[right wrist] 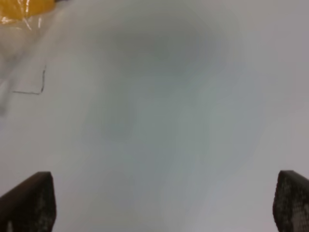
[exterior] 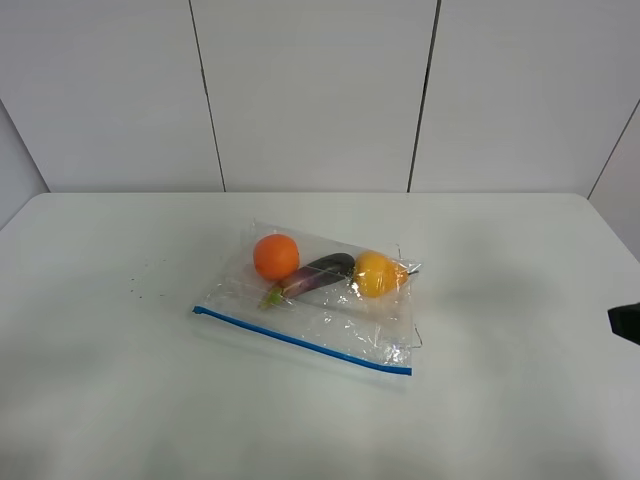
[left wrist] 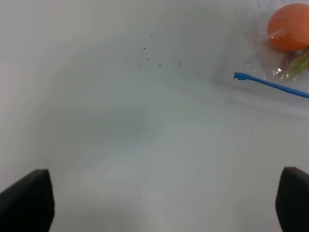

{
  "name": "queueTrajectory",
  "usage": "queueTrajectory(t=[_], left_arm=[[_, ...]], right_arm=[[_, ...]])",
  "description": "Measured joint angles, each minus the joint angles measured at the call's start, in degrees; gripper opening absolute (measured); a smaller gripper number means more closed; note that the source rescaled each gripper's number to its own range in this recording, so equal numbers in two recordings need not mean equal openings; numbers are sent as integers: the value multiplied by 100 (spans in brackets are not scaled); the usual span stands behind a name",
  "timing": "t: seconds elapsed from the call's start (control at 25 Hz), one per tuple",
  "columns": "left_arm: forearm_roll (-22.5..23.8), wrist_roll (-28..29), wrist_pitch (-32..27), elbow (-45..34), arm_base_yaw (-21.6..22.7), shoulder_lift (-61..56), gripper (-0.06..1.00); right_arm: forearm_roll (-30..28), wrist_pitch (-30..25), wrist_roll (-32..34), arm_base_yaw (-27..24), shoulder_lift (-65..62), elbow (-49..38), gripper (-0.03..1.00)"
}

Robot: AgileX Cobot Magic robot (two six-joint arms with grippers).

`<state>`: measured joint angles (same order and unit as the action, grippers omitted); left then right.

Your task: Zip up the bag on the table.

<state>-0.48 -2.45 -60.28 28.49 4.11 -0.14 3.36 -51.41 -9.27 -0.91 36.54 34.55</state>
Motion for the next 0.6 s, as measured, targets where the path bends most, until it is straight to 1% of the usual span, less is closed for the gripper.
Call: queueTrajectory(t=[0.16,0.4,0.6], left_arm=[[0,0,0,0,0,0,100],[0,0,0,0,0,0,100],[0,0,0,0,0,0,100]], right_arm=[[8,-148,149,0,-1196,-212,100],[-193,-768,246,0,-2575,-287,100],[-238,-929,281,0,-3492,-288,100]])
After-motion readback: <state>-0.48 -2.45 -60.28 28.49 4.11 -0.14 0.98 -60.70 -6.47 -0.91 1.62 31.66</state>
